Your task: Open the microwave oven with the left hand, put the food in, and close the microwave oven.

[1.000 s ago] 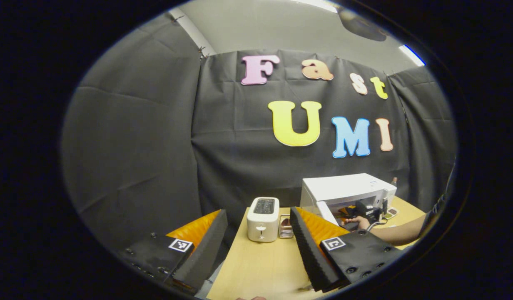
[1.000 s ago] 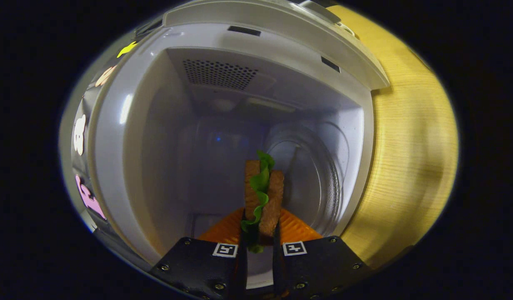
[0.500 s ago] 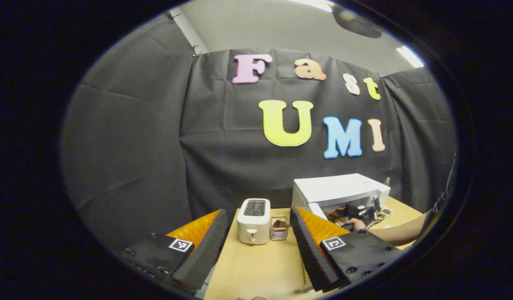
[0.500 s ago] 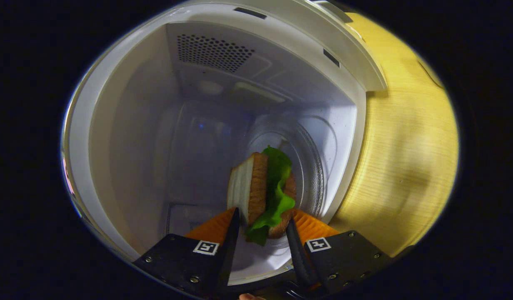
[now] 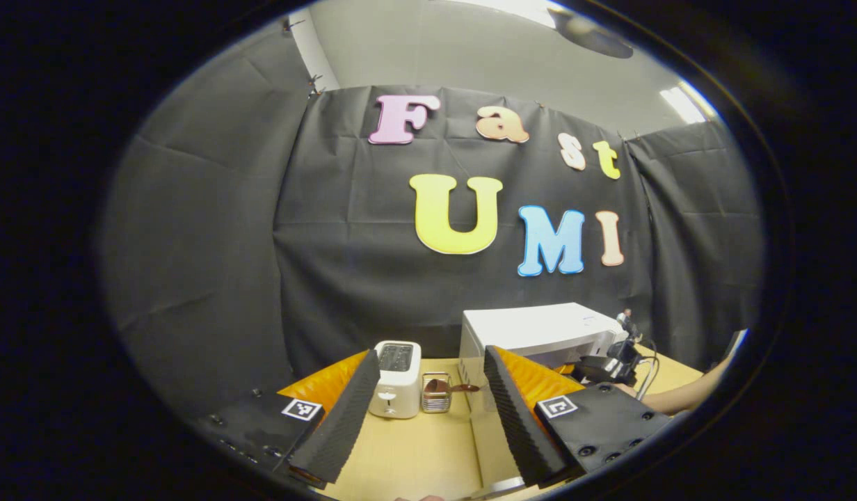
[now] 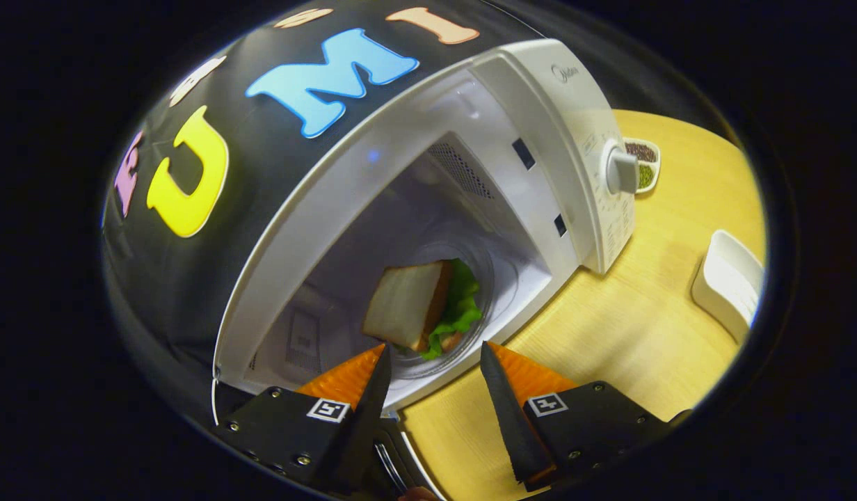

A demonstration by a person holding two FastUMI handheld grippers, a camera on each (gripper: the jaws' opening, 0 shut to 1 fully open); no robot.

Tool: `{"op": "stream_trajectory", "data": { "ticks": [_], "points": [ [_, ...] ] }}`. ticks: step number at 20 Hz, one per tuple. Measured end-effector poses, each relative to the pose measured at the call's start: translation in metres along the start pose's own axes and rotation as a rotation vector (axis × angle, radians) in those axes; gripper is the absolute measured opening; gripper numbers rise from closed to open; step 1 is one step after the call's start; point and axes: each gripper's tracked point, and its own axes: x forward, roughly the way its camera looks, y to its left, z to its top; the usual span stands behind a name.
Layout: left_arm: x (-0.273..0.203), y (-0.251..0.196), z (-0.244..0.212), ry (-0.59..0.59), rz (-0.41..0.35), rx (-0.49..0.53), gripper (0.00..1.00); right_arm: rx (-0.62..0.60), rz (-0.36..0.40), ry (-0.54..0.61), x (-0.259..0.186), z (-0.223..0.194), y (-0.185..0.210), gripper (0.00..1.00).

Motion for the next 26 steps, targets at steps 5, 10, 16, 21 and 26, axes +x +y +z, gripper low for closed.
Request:
{"op": "stream_trajectory", "data": {
  "ticks": [5,10,16,21,26],
  "points": [
    [0.011,-0.031,0.004,-0.012,-0.039,0.003,0.97,-0.291,0.006,-0.119,-0.078,0.043,-0.009,0.78],
    [0.017,-0.079,0.014,-0.033,-0.097,-0.019,0.98,-0.494,0.056,-0.33,-0.165,0.111,0.004,0.77],
    [0.019,-0.132,0.026,-0.056,-0.145,-0.041,0.97,-0.596,0.125,-0.535,-0.269,0.172,0.02,0.77],
    [0.016,-0.163,0.037,-0.085,-0.154,-0.032,0.97,-0.637,0.14,-0.62,-0.324,0.201,0.014,0.77],
    [0.011,-0.164,0.043,-0.104,-0.137,-0.045,0.97,-0.662,0.142,-0.659,-0.34,0.21,0.014,0.99]
  ]
}}
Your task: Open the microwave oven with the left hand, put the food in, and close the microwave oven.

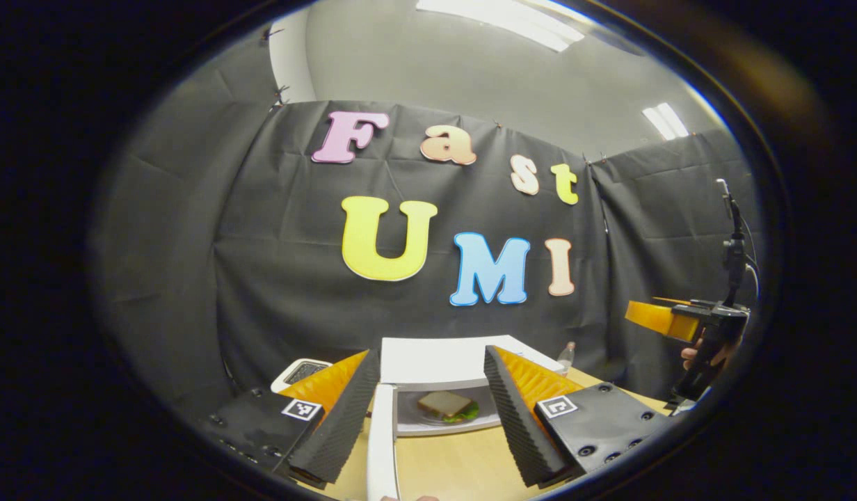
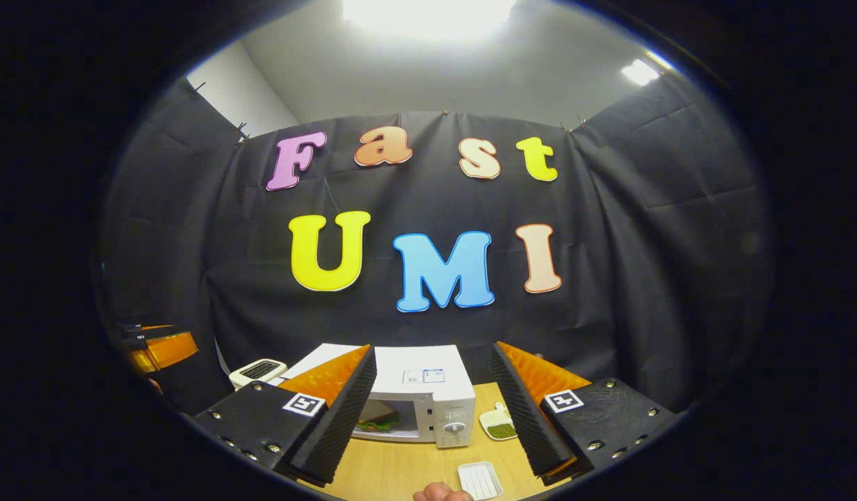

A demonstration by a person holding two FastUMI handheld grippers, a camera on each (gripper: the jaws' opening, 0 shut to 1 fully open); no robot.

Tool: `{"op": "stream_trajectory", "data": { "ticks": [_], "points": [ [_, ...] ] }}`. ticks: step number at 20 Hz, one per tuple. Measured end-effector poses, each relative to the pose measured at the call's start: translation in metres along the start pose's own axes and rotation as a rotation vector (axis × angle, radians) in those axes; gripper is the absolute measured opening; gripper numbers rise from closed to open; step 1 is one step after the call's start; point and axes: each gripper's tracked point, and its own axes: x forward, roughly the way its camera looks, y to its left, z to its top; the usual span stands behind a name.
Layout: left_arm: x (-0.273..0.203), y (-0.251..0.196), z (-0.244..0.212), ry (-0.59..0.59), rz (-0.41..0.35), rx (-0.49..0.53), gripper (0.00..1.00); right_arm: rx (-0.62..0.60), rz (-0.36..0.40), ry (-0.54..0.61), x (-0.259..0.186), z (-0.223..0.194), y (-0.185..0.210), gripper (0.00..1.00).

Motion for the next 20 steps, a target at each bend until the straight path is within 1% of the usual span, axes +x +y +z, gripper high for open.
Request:
{"op": "stream_trajectory", "data": {
  "ticks": [3,6,8,11,12,14,15,16,18,19,20],
  "points": [
    [-0.009,0.018,-0.007,0.03,0.031,0.022,0.97,0.005,0.015,-0.009,-0.004,0.002,0.006,0.99],
    [-0.026,0.049,-0.023,0.083,0.081,0.05,0.96,0.004,0.037,-0.001,-0.002,0.0,0.013,0.99],
    [-0.038,0.066,-0.04,0.126,0.09,0.062,0.67,0.006,0.052,0.007,-0.002,-0.002,0.018,0.99],
    [-0.057,0.102,-0.082,0.231,0.138,0.101,0.22,0.019,0.064,0.031,0.002,-0.01,0.025,0.99],
    [-0.068,0.098,-0.097,0.272,0.096,0.084,0.07,0.018,0.062,0.04,0.002,-0.013,0.026,0.99],
    [-0.084,0.111,-0.123,0.327,0.112,0.118,0.07,0.016,0.06,0.046,0.002,-0.017,0.03,0.99],
    [-0.092,0.116,-0.138,0.364,0.111,0.121,0.08,0.016,0.054,0.043,0.002,-0.016,0.03,0.99],
    [-0.099,0.118,-0.154,0.395,0.101,0.115,0.07,0.014,0.044,0.041,0.002,-0.016,0.029,0.99],
    [-0.112,0.113,-0.174,0.439,0.064,0.088,0.1,0.009,0.029,0.042,0.003,-0.017,0.029,0.99],
    [-0.116,0.109,-0.181,0.455,0.039,0.07,0.07,0.007,0.022,0.044,0.002,-0.018,0.03,0.99],
    [-0.119,0.102,-0.188,0.468,0.012,0.052,0.07,0.005,0.017,0.046,0.002,-0.018,0.03,0.99]
  ]
}}
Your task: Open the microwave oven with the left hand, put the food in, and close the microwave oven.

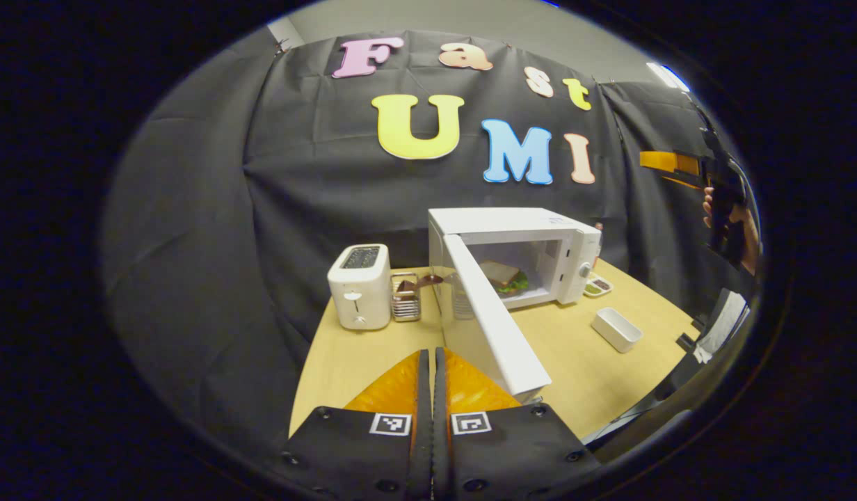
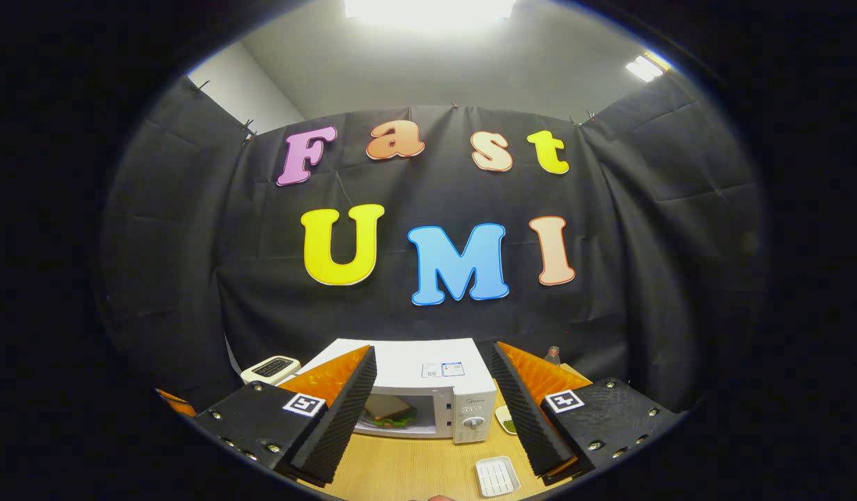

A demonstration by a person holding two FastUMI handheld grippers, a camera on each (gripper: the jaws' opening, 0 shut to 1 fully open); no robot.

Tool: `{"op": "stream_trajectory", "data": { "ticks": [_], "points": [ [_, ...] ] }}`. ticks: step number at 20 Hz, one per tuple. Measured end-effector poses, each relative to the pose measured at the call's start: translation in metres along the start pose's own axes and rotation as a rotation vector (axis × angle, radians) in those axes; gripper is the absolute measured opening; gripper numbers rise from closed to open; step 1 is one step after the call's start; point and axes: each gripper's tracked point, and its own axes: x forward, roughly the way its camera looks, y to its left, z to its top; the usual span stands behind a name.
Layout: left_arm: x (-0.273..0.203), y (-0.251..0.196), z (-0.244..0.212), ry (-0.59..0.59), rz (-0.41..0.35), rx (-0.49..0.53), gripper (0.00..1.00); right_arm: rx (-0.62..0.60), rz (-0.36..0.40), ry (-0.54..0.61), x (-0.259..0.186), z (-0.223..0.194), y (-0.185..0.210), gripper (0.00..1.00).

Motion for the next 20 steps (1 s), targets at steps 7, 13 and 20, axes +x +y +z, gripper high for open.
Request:
{"op": "stream_trajectory", "data": {
  "ticks": [7,13,20],
  "points": [
    [0.01,-0.05,-0.013,0.026,-0.147,-0.031,0.07,-0.052,-0.035,-0.036,-0.004,0.011,-0.007,0.99],
    [0.027,-0.113,-0.006,0.039,-0.234,-0.025,0.07,-0.046,0.009,-0.054,0.01,0.013,-0.015,0.99],
    [0.073,-0.197,0.011,0.055,-0.292,-0.044,0.07,-0.047,0.061,-0.044,0.038,0.013,-0.051,0.99]
  ]
}}
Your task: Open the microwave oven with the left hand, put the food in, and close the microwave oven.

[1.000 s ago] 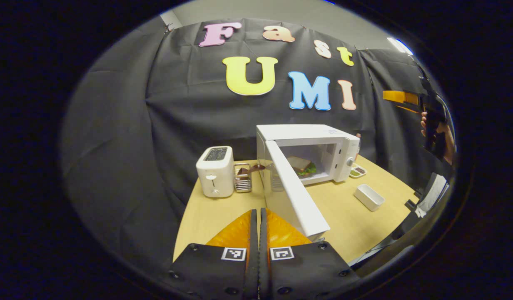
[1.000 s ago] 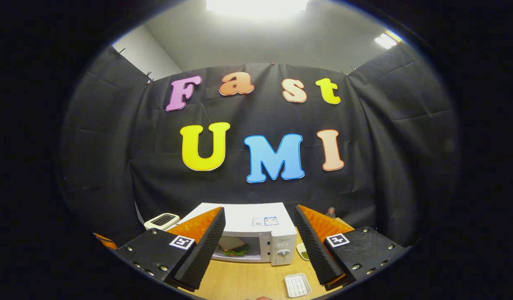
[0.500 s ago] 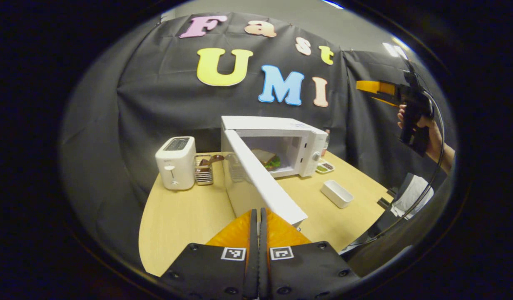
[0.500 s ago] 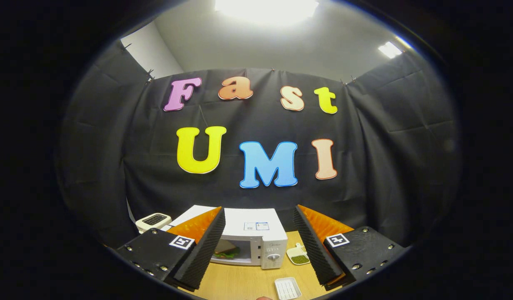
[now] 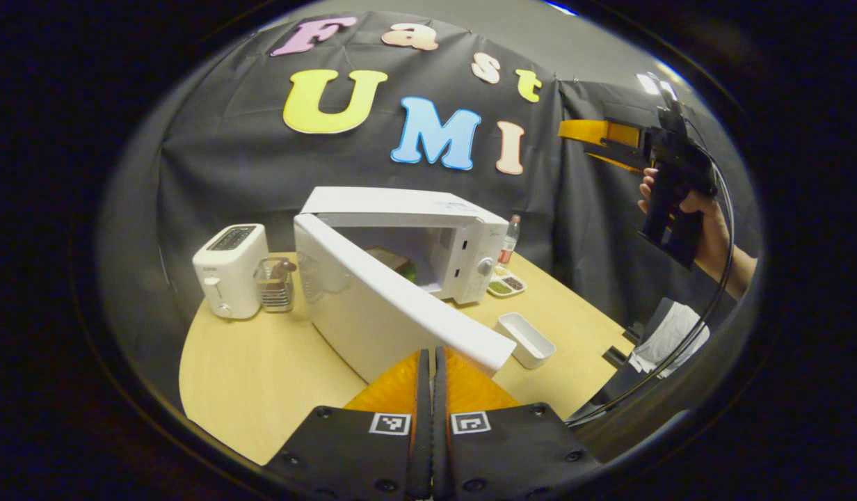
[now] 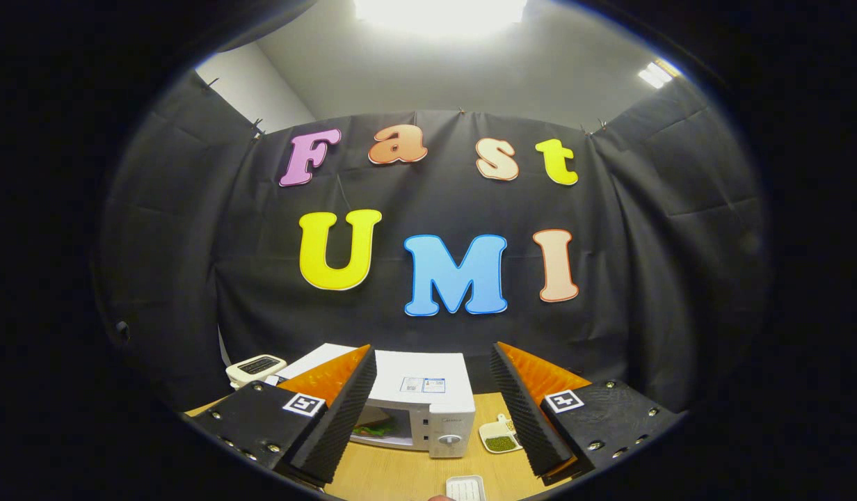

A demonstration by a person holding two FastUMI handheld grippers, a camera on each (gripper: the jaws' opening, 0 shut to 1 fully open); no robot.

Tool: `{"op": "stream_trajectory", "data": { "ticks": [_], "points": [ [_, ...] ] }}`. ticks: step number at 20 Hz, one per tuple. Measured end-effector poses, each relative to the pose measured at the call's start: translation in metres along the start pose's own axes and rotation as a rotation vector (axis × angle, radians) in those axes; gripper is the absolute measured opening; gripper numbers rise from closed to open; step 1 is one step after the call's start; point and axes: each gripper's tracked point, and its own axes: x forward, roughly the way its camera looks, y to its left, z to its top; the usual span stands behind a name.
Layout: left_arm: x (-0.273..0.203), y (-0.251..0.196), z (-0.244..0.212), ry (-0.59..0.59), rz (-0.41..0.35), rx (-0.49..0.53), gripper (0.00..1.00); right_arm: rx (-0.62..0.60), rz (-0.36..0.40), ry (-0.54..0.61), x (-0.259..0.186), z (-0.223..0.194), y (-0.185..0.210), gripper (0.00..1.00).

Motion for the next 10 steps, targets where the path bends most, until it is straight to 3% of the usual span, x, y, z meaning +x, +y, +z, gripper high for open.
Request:
{"op": "stream_trajectory", "data": {
  "ticks": [10],
  "points": [
    [0.081,-0.052,0.033,0.026,-0.059,0.027,0.08,0.024,-0.009,0.01,0.031,-0.004,-0.06,0.99]
  ]
}}
